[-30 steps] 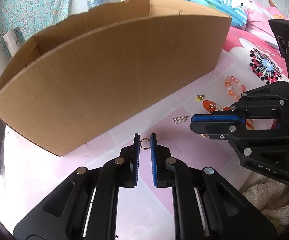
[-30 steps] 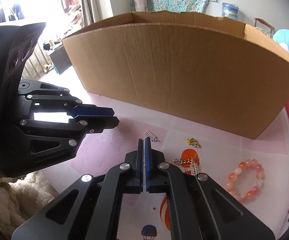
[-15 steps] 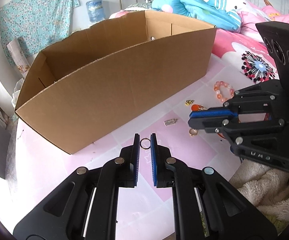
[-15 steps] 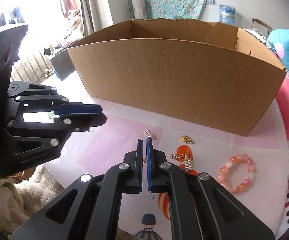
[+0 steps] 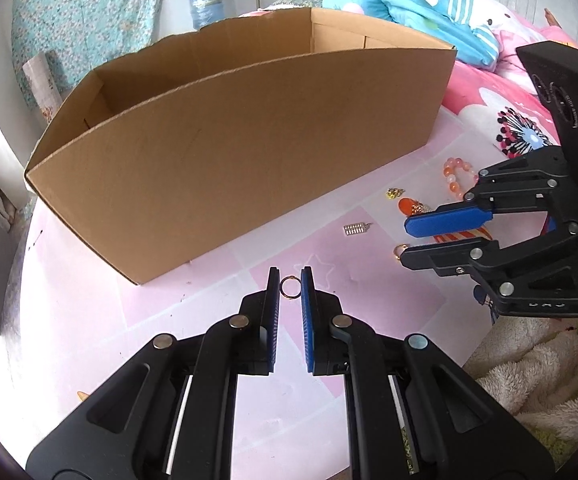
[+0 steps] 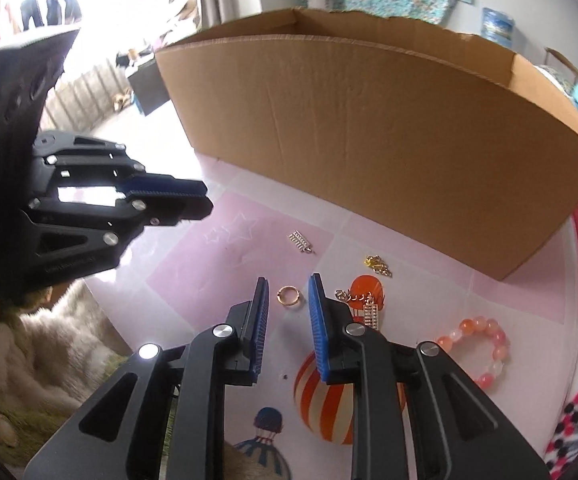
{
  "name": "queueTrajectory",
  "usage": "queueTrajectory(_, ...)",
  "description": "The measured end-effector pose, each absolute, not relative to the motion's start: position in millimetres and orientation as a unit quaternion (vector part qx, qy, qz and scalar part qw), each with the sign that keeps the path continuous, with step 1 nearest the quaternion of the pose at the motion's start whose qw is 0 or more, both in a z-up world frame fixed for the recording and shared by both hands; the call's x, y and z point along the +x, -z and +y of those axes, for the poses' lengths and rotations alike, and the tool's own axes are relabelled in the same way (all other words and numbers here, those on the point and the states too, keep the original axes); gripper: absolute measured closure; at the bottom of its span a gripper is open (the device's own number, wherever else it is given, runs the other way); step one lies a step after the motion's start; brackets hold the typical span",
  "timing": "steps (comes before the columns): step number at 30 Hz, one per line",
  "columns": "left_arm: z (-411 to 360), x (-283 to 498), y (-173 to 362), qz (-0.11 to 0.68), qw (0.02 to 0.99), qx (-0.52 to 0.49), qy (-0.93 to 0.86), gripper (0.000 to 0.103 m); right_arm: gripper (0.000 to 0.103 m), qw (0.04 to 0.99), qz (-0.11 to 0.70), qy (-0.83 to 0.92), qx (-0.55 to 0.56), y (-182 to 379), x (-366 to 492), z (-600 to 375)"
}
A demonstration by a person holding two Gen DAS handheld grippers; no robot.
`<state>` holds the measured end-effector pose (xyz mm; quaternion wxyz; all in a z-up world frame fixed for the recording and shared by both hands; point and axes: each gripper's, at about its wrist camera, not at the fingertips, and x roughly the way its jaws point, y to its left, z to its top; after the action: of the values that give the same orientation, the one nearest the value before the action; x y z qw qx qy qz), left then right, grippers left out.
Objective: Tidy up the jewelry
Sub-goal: 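Carry the gold ring into the box and open the left gripper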
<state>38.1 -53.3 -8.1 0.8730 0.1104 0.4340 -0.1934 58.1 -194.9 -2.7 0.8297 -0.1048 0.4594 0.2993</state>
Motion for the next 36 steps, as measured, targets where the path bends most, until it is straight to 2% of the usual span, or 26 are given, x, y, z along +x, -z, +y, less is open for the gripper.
queueTrajectory(5,-46.6,38.3,10.7,0.434,0.874,0.101,0.193,0.093,0.083,0.825,0.465,-0.296,-0.125,8.4,61.3,-182.5)
queueTrajectory(7,-43.7,37.4,12.3,0.434,0.875,0.095,0.191,0.093,0.090,0.828,0.464,-0.287,-0.131,8.6,60.1,-179.8)
queueTrajectory(20,-35.4,19.9,-7.6,0.403,0.893,0.084,0.184,0.093,0.091,0.843,0.450,-0.267,-0.121,0.8,48.2,-185.7)
queueTrajectory(24,-31.4,10.4,-33.4,0.376,0.905,0.087,0.177,0.093,0.091,0.861,0.420,-0.260,-0.119,-27.1,35.3,-191.7)
queueTrajectory(32,-37.0,26.6,-104.6,0.275,0.934,0.091,0.209,0.093,0.091,0.906,0.303,-0.279,-0.095,-129.5,52.8,-211.3)
queueTrajectory(36,-49.3,71.6,-105.8,0.286,0.928,0.097,0.220,0.093,0.091,0.901,0.316,-0.285,-0.082,-141.9,105.4,-217.3)
